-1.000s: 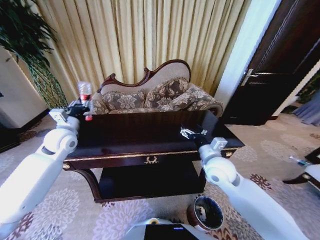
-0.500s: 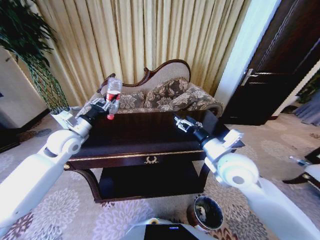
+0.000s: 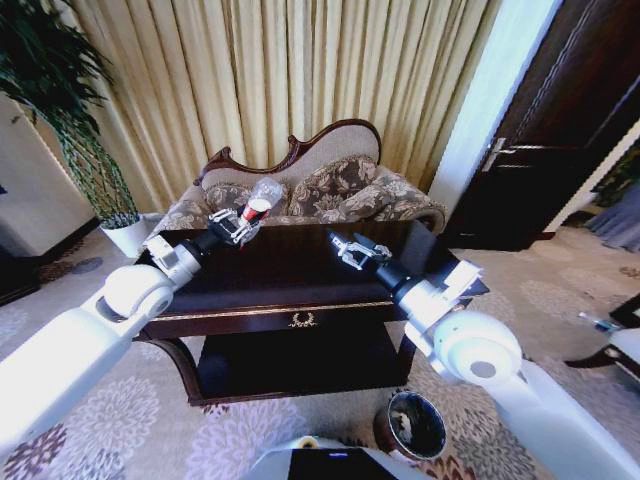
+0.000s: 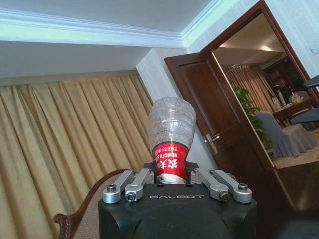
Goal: Move to the front of the table and place the trash on the table into the trash bin.
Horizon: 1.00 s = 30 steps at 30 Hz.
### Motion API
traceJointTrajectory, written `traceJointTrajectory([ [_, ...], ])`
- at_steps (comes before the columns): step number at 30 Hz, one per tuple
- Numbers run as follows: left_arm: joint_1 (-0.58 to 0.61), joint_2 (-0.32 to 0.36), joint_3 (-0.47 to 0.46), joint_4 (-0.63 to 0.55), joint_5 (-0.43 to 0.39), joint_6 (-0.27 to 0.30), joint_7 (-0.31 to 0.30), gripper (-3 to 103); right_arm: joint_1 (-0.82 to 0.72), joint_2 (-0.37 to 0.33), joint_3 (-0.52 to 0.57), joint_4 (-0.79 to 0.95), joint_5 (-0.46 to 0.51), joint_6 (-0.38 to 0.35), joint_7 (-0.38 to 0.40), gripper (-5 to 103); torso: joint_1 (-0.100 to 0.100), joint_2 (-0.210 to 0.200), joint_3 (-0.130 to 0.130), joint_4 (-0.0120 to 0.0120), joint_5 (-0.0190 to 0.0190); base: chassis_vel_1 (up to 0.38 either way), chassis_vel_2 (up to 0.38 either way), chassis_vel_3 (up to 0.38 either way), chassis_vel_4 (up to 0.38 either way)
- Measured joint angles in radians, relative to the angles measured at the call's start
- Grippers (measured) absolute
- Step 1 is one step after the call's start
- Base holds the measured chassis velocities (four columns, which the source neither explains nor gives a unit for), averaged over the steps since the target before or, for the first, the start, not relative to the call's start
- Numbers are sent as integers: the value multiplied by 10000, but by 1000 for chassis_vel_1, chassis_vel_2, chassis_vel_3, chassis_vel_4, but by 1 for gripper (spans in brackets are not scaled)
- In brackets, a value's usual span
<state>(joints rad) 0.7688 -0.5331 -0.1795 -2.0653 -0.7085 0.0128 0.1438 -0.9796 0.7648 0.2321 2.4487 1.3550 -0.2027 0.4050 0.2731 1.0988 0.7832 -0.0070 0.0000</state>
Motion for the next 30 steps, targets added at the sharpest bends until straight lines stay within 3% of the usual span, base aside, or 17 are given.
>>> traceJointTrajectory([
  [8,-238,193,1004,-347,-256,14,-633,27,151,-230,-67,-661,-811,-412,-265,100,0,0,0,-1,1,0,0,0,0],
  [14,-939,261,1396,94,-607,38,-661,27,421,-586,-56,-1347,-1054,-417,-874,100,0,0,1,-1,2,0,0,0,0],
  [23,-3106,144,2457,2122,-927,-466,68,27,2236,-1593,-388,-3243,114,-396,-1821,100,1,-1,3,3,0,0,0,0,0],
  [30,-5418,-506,4106,3358,-1253,-608,255,27,3371,-1980,-773,-4005,973,-463,-2181,100,0,0,2,-2,5,0,0,0,0],
])
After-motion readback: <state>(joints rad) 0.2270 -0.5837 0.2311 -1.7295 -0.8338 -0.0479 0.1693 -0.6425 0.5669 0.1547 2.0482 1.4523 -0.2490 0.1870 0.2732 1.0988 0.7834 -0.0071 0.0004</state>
